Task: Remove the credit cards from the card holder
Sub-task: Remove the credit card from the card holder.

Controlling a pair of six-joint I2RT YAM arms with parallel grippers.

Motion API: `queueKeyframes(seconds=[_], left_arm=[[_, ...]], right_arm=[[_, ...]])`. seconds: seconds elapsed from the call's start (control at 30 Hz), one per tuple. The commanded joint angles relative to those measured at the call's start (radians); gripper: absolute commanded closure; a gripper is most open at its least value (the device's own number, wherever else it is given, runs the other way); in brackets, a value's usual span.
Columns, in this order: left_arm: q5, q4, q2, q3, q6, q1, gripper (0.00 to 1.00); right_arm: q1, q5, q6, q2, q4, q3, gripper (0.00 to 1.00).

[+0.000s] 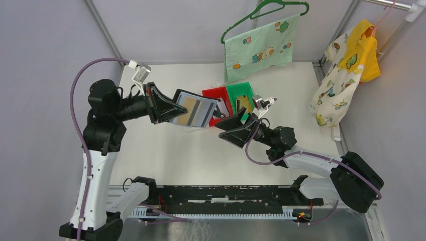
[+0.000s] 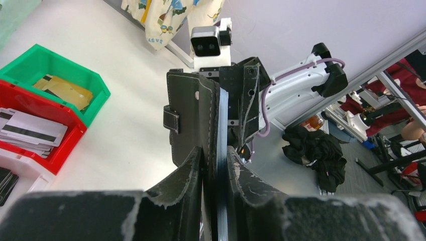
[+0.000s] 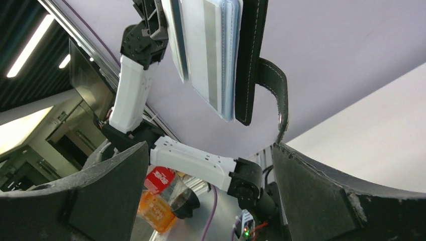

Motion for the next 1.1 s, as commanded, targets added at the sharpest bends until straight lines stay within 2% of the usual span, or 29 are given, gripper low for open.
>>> queueKeyframes(seconds=[0.0,0.43,0.6,0.67,0.8,0.9,0.97,1.07], left_arm=[[-0.004,0.129,0.004,0.004,-0.105,0.001,0.98],[0.001,0.230,0.012,0.001,-0.212,0.001,0.98],[0.003,0.229,0.002,-0.006,-0.213,0.001,0.98],[0.002,0.222,-0.004,-0.019,-0.205,0.001,0.98],[-0.009,0.180,-0.014,-0.031,-0.160,0.001,0.98],[-0.025,0.142,-0.019,-0.039,-0.128,0.001,0.98],[-0.044,0.110,-0.016,-0.039,-0.094,0.000,0.98],[-0.091,0.016,-0.010,-0.016,0.028,0.000,0.90]], right_arm=[[0.050,0.097,0.023,0.031,0.162,0.039,0.02],[0.131,0.236,0.069,0.199,0.167,0.194,0.02],[0.131,0.286,0.141,0.240,0.292,0.228,0.06],[0.131,0.283,0.170,0.254,0.323,0.249,0.12],[0.131,0.255,0.196,0.257,0.343,0.268,0.31],[0.128,0.251,0.192,0.230,0.319,0.248,0.50],[0.122,0.235,0.182,0.208,0.295,0.236,0.65],[0.098,0.201,0.150,0.156,0.241,0.204,0.84]])
